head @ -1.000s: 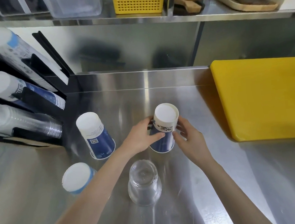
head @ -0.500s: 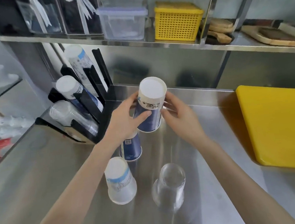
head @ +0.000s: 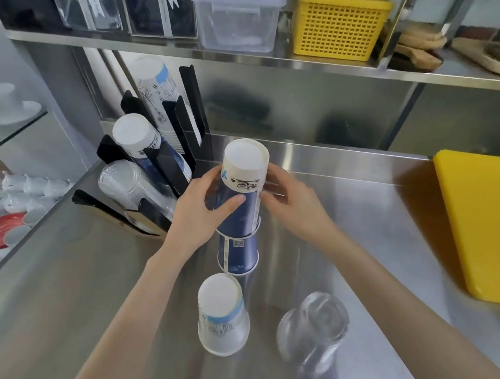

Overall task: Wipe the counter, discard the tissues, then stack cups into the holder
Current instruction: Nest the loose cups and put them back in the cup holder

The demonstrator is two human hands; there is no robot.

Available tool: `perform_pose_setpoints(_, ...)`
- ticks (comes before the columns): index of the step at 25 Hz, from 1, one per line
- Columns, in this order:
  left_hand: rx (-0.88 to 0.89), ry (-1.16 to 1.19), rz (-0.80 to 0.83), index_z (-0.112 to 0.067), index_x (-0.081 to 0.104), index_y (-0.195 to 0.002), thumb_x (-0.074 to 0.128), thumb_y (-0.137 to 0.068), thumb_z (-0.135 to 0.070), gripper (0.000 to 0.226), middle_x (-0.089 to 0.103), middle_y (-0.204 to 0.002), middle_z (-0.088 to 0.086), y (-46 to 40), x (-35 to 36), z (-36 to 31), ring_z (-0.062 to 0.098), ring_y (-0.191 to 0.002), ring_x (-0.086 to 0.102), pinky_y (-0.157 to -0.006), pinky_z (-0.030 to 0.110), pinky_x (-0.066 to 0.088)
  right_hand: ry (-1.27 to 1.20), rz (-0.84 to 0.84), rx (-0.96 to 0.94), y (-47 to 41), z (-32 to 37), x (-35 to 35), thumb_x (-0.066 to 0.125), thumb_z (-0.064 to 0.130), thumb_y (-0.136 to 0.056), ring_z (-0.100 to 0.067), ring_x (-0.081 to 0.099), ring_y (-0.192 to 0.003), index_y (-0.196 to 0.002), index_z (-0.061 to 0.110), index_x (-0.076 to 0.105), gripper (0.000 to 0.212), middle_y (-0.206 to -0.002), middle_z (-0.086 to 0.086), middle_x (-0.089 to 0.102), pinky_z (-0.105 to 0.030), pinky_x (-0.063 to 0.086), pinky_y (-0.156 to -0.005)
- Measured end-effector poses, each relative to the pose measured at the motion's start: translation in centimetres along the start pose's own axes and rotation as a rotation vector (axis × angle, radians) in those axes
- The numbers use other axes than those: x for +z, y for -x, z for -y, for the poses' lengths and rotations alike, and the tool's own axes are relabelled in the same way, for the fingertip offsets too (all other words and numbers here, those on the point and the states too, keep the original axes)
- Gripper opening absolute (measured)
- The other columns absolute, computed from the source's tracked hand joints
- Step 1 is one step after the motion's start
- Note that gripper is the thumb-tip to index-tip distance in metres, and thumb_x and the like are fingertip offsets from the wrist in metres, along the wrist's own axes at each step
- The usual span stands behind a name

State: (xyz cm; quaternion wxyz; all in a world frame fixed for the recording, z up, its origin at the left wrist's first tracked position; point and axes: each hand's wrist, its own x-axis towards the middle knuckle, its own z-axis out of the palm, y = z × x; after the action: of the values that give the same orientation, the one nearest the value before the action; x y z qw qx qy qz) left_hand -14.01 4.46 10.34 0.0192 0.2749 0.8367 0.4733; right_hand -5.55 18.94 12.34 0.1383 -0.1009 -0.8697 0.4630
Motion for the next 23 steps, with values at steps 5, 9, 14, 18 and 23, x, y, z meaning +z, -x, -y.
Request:
perform_pose_setpoints(5, -0.139, 0.048, 0.088, -0.022, 0.039, -0.130, 0.065, -0.078, -0.034, 0.060, 0.052, -0.132, 0.007, 0.3, 1.8, 3.2, 0.024, -0.118, 0.050, -0.102, 0.042, 0.042, 0.074, 0.083, 0.085, -0.4, -2.5, 1.7, 0.050, 0.023, -0.088, -0.018, 0.055, -0.116, -0.131, 0.026, 0.040, 0.044, -0.129, 0.001, 0.058, -0.037, 0.044, -0.102)
perform_pose_setpoints(9, -0.223, 0.079, 0.136, -0.021, 0.039, -0.129, 0.065, -0.077, -0.033, 0.059, 0.053, -0.133, 0.006, 0.8, 3.1, 5.3, 0.024, -0.119, 0.051, -0.103, 0.043, 0.042, 0.085, 0.163, 0.144, -0.3, -4.1, 2.7, 0.051, 0.025, -0.088, -0.018, 0.055, -0.116, -0.133, 0.027, 0.037, 0.047, -0.130, 0.001, 0.057, -0.032, 0.043, -0.100)
perform_pose_setpoints(14, -0.239, 0.090, 0.177, -0.020, 0.040, -0.128, 0.067, -0.077, -0.030, 0.059, 0.053, -0.132, 0.004, 1.5, 4.1, 6.8, 0.021, -0.117, 0.051, -0.101, 0.039, 0.042, 0.085, 0.226, 0.194, 0.0, -5.4, 3.4, 0.053, 0.023, -0.087, -0.019, 0.052, -0.120, -0.134, 0.027, 0.035, 0.050, -0.133, 0.000, 0.054, -0.032, 0.042, -0.101)
perform_pose_setpoints(18, -0.245, 0.091, 0.206, -0.019, 0.035, -0.132, 0.068, -0.076, -0.029, 0.066, 0.048, -0.137, 0.007, 1.6, 4.4, 7.5, 0.022, -0.121, 0.048, -0.104, 0.043, 0.040, 0.134, 0.275, 0.215, -0.2, -6.0, 3.1, 0.056, 0.025, -0.086, -0.023, 0.045, -0.126, -0.140, 0.025, 0.023, 0.064, -0.143, -0.003, 0.043, -0.040, 0.040, -0.105)
perform_pose_setpoints(23, -0.282, 0.100, 0.266, -0.021, 0.015, -0.141, 0.073, -0.071, -0.029, 0.091, 0.029, -0.149, 0.005, 1.8, 4.8, 8.7, 0.024, -0.134, 0.033, -0.110, 0.049, 0.031, 0.152, 0.276, 0.213, -0.9, -6.1, 3.2, 0.069, 0.033, -0.075, -0.023, 0.034, -0.133, -0.143, 0.024, 0.004, 0.095, -0.150, -0.007, 0.027, -0.039, 0.032, -0.109)
